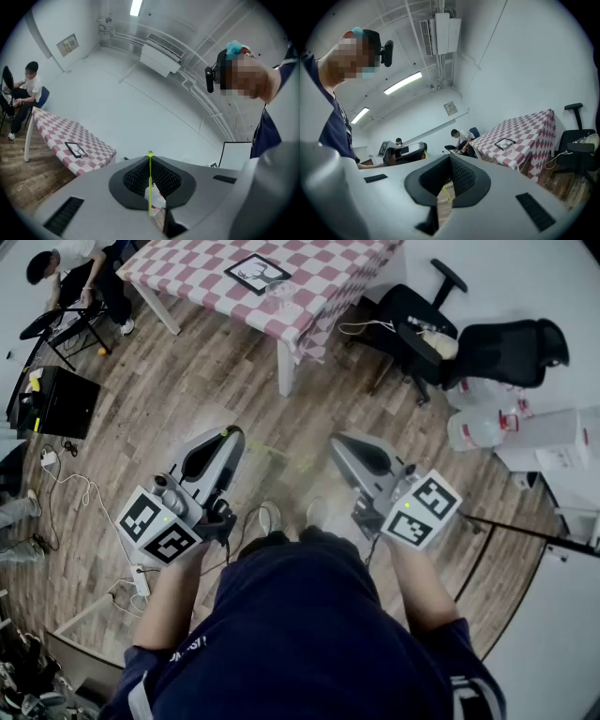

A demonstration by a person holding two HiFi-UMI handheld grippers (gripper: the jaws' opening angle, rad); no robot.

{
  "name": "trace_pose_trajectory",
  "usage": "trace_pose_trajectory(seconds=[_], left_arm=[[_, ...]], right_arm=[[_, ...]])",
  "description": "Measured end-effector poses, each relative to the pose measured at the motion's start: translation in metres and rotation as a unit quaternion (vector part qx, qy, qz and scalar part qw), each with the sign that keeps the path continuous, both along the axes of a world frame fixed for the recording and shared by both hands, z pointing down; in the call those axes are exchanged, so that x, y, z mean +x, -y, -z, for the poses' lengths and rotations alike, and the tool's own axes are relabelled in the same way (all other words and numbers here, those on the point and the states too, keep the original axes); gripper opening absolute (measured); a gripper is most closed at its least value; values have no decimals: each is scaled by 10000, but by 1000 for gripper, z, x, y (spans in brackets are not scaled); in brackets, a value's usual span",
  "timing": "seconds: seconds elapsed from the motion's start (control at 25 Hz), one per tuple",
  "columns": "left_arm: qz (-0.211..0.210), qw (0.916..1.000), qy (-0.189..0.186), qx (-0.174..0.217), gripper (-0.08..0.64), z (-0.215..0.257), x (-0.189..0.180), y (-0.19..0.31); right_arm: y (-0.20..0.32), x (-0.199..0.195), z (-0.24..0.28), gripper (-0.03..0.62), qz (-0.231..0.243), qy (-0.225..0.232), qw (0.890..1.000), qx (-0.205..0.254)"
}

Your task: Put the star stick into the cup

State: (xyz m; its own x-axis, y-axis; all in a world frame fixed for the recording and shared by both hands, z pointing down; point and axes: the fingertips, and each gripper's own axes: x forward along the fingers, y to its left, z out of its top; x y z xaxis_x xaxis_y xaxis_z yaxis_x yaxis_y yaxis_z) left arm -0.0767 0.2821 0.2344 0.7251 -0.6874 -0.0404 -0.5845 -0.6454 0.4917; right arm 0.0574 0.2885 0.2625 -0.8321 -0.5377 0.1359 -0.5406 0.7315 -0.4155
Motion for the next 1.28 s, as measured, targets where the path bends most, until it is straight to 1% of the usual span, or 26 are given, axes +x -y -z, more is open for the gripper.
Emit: trace_pose_trajectory(seconds=[0.16,0.32,0.44,0.96,1.12,1.28], left_arm=[[21,10000,9,-14,34,0,6,2],[54,10000,26,-17,34,-1,16,-1],[116,9999,30,-9,34,-1,27,-5],[592,9981,198,9,34,-3,83,-24],[639,9976,270,53,34,2,93,-20],[672,9973,298,86,34,4,98,-14]], right_arm=[[1,4,1,15,56,-14,10000,21],[-8,4,1,15,330,-78,9994,110],[-13,11,0,17,436,-56,9990,86],[-20,88,-11,16,657,160,9977,-29],[-15,106,-10,15,607,244,9978,-53],[-8,116,-13,17,560,269,9980,-78]])
